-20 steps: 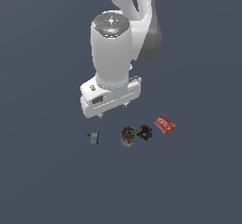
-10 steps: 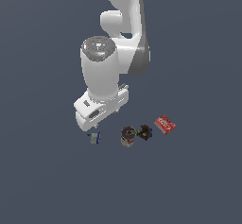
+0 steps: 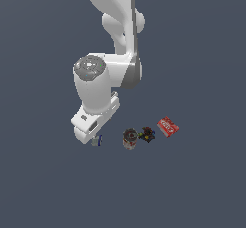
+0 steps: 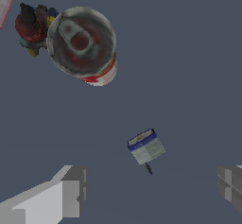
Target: Pick up a designated object from a clutter of objects.
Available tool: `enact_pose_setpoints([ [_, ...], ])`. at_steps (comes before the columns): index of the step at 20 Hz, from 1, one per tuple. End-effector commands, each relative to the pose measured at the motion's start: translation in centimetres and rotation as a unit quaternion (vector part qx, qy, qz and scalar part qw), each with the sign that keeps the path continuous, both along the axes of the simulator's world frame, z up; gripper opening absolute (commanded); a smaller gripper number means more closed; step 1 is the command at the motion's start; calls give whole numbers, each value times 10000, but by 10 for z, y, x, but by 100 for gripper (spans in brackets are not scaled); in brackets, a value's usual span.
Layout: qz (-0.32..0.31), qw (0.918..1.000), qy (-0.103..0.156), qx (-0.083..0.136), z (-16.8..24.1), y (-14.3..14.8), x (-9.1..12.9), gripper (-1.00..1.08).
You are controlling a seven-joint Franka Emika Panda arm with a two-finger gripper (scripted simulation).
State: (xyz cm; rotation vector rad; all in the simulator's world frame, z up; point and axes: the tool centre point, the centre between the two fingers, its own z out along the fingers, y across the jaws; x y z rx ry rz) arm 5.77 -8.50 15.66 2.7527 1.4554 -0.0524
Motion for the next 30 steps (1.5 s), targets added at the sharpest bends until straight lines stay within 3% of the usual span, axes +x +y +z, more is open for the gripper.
enact_pose_setpoints([
  [1,301,9995,7,16,-10,-7,1,100],
  [9,1233,9923,18,81,-42,-27,2,100],
  [18,2171,9760,1,162,-74,-47,2,100],
  [30,2719,9621,-26,214,-94,-57,0,100],
])
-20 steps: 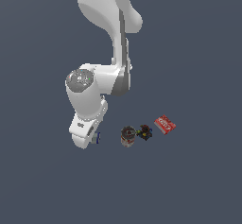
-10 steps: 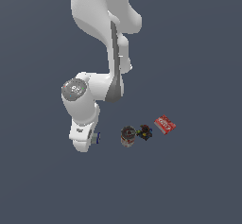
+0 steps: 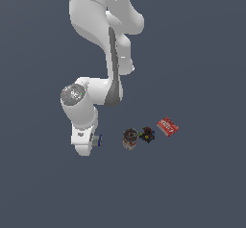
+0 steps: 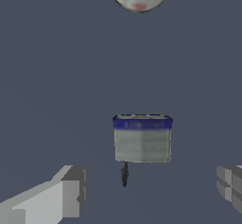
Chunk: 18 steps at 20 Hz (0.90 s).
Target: Pick up a designated object from a clutter of objects.
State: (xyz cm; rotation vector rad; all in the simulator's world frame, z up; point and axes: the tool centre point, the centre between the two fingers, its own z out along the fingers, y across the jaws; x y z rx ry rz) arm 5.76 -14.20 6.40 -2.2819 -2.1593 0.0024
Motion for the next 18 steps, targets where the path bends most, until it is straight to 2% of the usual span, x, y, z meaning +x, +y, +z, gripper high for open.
enact_pose_setpoints([
  [1,49,10000,-5,5,-1,-1,0,100],
  [7,33,10000,-2,3,-7,-1,0,100],
  [18,54,10000,-4,4,-51,0,0,100],
])
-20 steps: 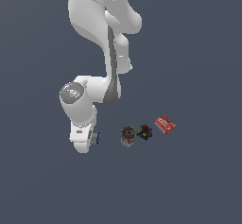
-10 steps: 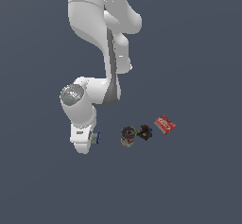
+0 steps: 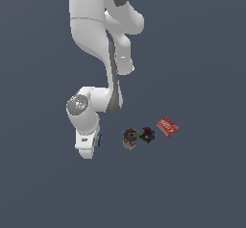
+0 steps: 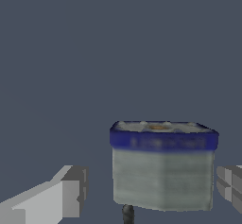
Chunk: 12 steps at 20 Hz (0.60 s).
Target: Pick up a designated object from a clutter of objects.
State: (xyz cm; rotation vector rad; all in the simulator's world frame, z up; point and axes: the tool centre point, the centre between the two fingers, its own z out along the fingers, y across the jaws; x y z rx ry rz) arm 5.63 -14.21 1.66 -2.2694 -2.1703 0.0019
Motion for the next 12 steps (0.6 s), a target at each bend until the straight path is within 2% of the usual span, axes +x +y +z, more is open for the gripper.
enact_pose_setpoints([
  [1,1,10000,-8,-2,-4,0,1,100],
  [2,1,10000,-8,-2,-4,0,1,100],
  [3,1,10000,-8,-2,-4,0,1,-100],
  [12,1,10000,-8,-2,-4,0,1,-100],
])
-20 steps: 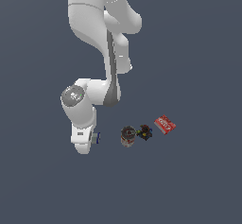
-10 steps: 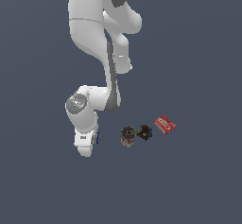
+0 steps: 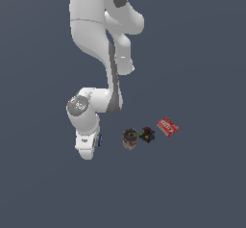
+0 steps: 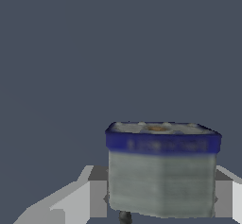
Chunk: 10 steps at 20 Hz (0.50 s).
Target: Pick up a designated object from a clutter of objects.
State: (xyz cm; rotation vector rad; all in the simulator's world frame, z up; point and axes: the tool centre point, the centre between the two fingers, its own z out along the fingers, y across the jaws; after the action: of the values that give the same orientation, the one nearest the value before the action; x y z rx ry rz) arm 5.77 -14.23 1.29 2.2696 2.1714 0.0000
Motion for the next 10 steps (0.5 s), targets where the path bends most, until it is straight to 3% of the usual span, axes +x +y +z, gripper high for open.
enact_pose_setpoints([
  [1,0,10000,-1,0,0,0,0,-100],
  [10,0,10000,0,-2,17,5,-6,-100],
])
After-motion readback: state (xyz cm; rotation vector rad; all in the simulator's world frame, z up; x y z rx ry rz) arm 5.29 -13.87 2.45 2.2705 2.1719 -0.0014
